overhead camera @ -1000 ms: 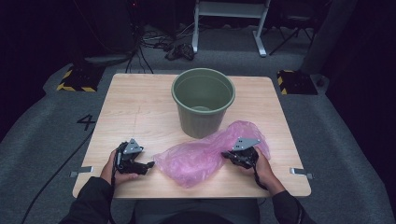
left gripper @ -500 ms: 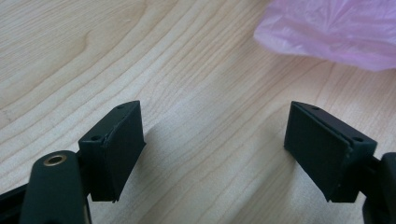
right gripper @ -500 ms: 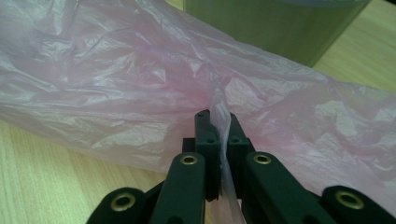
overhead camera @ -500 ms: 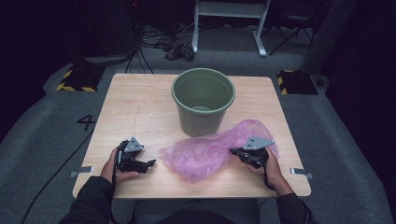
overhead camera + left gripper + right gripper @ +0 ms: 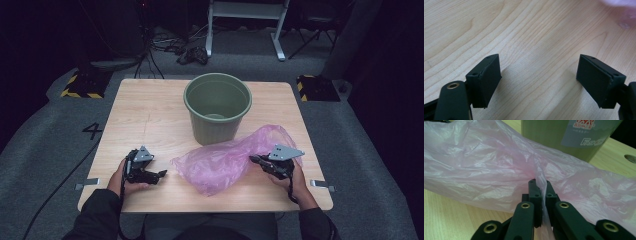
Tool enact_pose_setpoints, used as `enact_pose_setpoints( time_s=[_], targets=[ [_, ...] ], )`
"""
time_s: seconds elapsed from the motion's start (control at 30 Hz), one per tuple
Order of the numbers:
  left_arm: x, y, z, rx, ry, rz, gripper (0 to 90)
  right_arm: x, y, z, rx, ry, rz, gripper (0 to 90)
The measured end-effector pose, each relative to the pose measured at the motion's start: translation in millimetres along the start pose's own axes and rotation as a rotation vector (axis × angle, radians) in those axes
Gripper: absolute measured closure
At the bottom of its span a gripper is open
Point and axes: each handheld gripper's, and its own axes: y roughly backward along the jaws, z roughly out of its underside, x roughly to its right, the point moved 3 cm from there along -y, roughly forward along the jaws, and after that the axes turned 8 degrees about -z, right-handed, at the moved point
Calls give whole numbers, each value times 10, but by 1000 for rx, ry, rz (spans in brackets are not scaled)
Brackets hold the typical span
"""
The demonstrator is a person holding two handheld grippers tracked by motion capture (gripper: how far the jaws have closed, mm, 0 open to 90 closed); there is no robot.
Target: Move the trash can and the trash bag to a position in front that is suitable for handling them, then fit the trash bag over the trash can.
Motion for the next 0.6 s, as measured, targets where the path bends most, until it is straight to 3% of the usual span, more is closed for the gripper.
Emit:
enact_pose_setpoints(
  time_s=[0.4,0.6],
  targets=[
    [-5,-3,-4,-1,-4,-1,192,-46,132,-122,64,34,16,893],
    [-4,-3,-3,-1,-4,-2,192,-74,235,-225,121,55,12,894]
  ],
)
